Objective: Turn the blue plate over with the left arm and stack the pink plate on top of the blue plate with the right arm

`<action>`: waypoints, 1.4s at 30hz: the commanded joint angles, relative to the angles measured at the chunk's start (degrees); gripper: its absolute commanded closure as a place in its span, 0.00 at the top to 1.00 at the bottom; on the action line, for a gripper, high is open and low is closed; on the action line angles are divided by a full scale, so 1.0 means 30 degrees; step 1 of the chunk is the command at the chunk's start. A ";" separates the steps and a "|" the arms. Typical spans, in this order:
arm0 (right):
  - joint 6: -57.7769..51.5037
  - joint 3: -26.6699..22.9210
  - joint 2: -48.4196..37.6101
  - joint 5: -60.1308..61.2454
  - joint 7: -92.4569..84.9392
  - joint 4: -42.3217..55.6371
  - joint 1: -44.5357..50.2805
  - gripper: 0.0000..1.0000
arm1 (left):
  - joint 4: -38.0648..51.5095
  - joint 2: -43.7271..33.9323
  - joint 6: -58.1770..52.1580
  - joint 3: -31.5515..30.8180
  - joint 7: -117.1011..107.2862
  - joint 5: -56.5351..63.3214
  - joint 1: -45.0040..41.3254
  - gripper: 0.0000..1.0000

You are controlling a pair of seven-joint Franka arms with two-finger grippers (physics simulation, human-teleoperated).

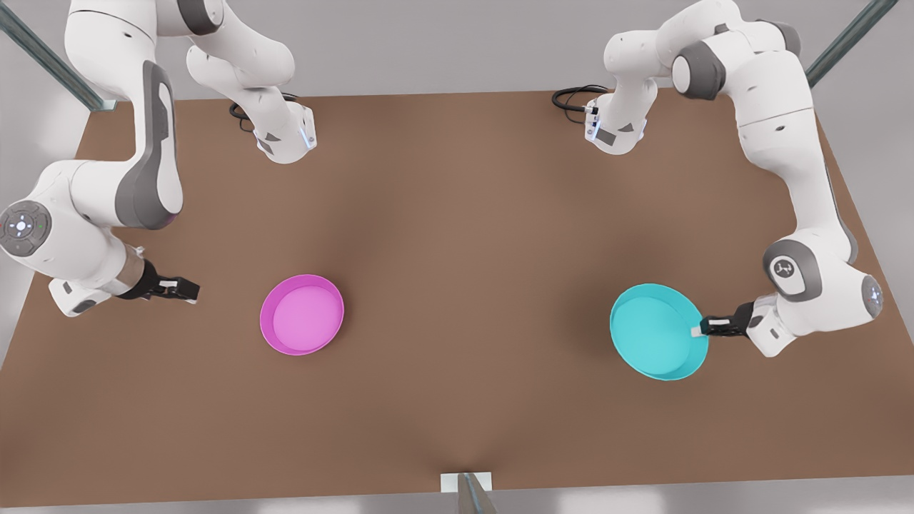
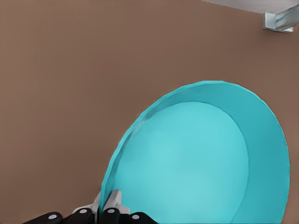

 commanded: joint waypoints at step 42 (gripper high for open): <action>0.3178 0.1787 0.5841 0.7383 -0.3282 -0.2549 -0.3074 1.00 | 0.1607 0.1616 -0.9124 0.0036 -2.1512 3.5255 -1.9528 0.21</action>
